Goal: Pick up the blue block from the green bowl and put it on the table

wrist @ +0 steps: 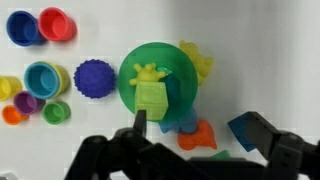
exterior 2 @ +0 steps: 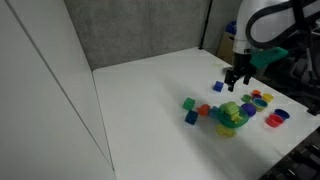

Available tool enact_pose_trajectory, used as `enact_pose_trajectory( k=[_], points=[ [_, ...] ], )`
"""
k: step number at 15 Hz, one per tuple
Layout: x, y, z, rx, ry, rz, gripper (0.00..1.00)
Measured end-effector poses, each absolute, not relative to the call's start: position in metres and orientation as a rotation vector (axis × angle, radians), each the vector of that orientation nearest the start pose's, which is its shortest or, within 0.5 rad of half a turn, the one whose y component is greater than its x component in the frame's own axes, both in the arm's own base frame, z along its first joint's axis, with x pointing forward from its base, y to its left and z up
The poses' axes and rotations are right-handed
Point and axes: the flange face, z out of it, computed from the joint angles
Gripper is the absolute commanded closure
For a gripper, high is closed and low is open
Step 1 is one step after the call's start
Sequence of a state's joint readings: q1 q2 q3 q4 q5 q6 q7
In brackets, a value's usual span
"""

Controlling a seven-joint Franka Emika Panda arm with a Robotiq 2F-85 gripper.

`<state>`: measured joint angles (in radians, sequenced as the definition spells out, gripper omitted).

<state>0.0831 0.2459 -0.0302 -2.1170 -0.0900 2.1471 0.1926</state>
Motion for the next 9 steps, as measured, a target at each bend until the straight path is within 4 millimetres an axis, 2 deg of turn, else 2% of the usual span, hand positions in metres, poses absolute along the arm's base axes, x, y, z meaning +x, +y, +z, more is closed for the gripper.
enact_pose_trajectory(
  k=[5,7,9],
  points=[
    [0.537,0.003,0.348,-3.263,0.163,0.286,0.0],
    [0.532,-0.006,0.366,-3.262,0.188,0.271,0.0],
    [0.528,-0.013,0.375,-3.259,0.19,0.288,0.0]
  ],
)
